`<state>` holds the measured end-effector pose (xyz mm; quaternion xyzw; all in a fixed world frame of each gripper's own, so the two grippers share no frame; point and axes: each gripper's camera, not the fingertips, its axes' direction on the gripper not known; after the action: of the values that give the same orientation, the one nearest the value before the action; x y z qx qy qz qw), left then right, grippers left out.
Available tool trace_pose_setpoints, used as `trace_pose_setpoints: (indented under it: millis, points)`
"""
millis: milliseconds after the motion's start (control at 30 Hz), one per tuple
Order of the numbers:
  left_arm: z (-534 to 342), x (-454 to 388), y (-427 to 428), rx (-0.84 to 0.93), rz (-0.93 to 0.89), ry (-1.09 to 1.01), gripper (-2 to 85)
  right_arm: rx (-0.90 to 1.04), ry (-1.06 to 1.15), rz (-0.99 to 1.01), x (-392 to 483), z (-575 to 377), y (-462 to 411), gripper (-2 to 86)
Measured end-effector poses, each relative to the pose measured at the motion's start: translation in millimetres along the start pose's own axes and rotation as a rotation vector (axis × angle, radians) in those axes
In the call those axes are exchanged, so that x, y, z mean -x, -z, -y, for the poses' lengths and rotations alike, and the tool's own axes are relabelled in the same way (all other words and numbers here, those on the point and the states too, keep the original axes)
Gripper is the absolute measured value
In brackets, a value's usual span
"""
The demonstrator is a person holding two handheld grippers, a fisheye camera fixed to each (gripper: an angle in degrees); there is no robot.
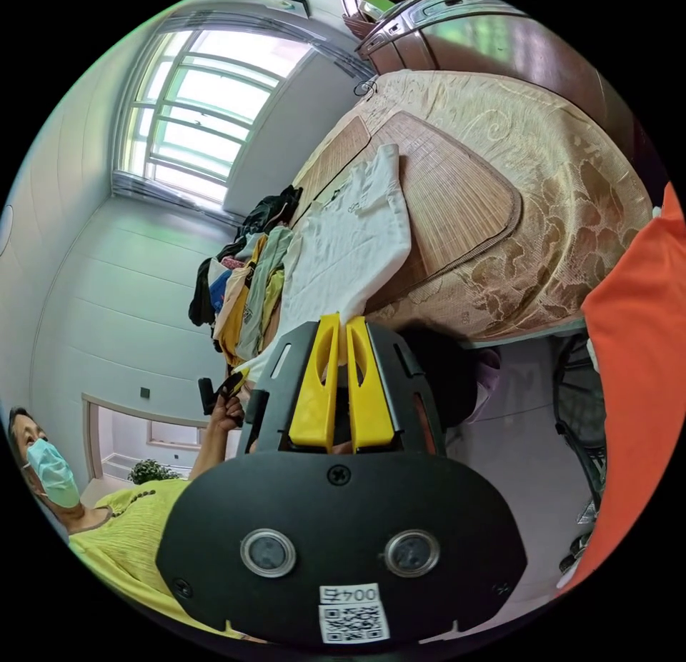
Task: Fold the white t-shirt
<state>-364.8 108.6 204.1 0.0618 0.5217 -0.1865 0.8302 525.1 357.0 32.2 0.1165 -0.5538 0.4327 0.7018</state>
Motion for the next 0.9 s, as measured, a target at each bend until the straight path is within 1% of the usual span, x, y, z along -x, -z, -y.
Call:
trace_pose_setpoints:
  millis: [200,267,333,400,433,500,533,600,633,667,700,733,767,800,833,867,900]
  points:
    - [-19.6,13.3,-16.8,0.039,-0.042,0.001,2.9,0.029,-0.004,-0.055,-10.9,-22.5,-19.8,0.6]
    - [-28.8,25.4,-23.5,0.024,-0.073,0.004,3.0,0.051,-0.056,-0.078,-32.3,-36.5,-36.2,1.2]
    - [-38.9,38.8,-28.1,0.004,-0.087,0.028,3.1,0.034,-0.128,-0.053,-54.7,-48.5,-47.2,2.1]
    - [-57.0,53.5,-17.8,-0.092,-0.108,0.072,3.6,-0.018,-0.214,-0.012,-75.3,-61.1,-53.4,4.9]
    - [-62.2,56.4,-13.1,-0.116,-0.108,0.076,3.9,-0.06,-0.269,0.022,-87.4,-69.0,-53.4,8.8]
    - [-83.4,63.5,11.7,-0.21,-0.022,0.098,5.2,-0.138,-0.32,0.038,-99.8,-79.0,-44.9,11.8]
    - [-86.7,62.2,18.2,-0.233,0.008,0.096,5.6,-0.187,-0.31,-0.014,-98.2,-80.2,-36.9,12.2]
    - [-80.2,38.8,29.7,-0.301,0.108,0.021,5.7,-0.194,-0.212,-0.129,-79.8,-68.0,-34.5,12.3]
    - [-72.8,28.9,27.0,-0.304,0.124,-0.013,5.5,-0.172,-0.116,-0.22,-60.0,-53.4,-43.2,12.0]
    - [-52.3,5.9,13.7,-0.283,0.145,-0.093,5.1,-0.141,-0.015,-0.295,-38.7,-36.5,-60.7,11.5]
    - [-27.4,-20.5,-9.7,-0.233,0.168,-0.186,4.6,-0.123,0.036,-0.323,-28.0,-27.8,-72.5,11.2]
    - [-15.3,-33.9,-23.9,-0.202,0.185,-0.235,4.1,-0.082,0.139,-0.371,-6.9,-10.8,-101.0,10.5]
    - [8.6,-61.4,-58.6,-0.126,0.238,-0.332,3.2,-0.036,0.239,-0.423,12.6,4.6,-134.9,10.2]
    - [28.7,-85.7,-97.7,-0.044,0.295,-0.419,2.5,-0.012,0.285,-0.453,21.2,11.5,-153.0,10.0]
    - [36.9,-95.4,-118.0,-0.004,0.327,-0.454,2.1,0.035,0.367,-0.522,34.9,23.3,-189.7,9.8]
    - [49.3,-109.3,-158.6,0.075,0.408,-0.505,1.6,0.067,0.439,-0.608,42.9,31.8,-225.7,9.3]
    - [55.9,-116.5,-194.2,0.135,0.48,-0.533,1.2,0.083,0.473,-0.658,44.5,34.7,-243.3,8.9]
